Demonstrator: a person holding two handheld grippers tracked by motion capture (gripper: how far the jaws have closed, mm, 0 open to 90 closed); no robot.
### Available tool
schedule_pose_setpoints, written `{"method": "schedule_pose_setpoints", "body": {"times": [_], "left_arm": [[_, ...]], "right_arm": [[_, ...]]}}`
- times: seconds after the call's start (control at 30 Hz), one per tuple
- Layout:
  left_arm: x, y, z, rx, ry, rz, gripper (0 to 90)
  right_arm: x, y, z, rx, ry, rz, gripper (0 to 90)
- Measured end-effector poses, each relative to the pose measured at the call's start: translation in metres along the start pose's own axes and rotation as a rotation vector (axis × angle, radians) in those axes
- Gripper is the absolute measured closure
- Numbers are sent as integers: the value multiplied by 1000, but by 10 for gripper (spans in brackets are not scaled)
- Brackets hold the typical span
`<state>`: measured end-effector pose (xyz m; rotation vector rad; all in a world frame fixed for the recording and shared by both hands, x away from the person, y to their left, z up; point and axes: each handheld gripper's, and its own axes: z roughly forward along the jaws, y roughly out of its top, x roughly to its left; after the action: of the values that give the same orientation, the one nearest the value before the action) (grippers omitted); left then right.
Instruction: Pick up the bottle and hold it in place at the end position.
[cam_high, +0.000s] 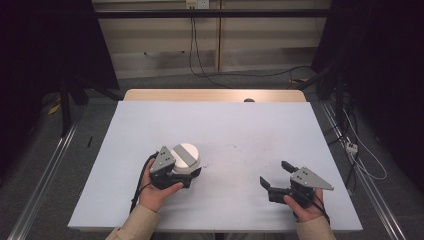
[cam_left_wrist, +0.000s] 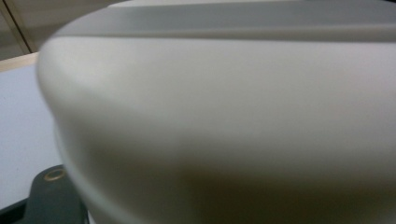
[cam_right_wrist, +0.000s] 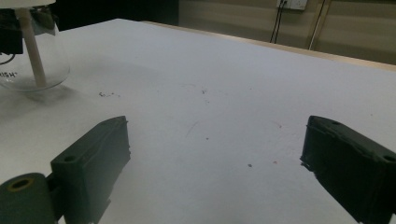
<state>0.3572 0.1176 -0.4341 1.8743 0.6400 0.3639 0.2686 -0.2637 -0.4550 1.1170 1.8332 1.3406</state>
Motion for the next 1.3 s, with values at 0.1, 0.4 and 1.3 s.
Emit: {"method": "schedule_pose_setpoints", "body": {"times": [0.1,0.4,1.3], "left_arm": [[2,4,4,-4,1,-9,184],[8,11,13,-1,11,-3,184],[18,28,47,-7,11,17,184]], "right_arm": [[0,0,0,-3,-2,-1,72],[0,1,0,-6,-2,-2,72],[-1,1,-1,-6,-1,-4,72]]}}
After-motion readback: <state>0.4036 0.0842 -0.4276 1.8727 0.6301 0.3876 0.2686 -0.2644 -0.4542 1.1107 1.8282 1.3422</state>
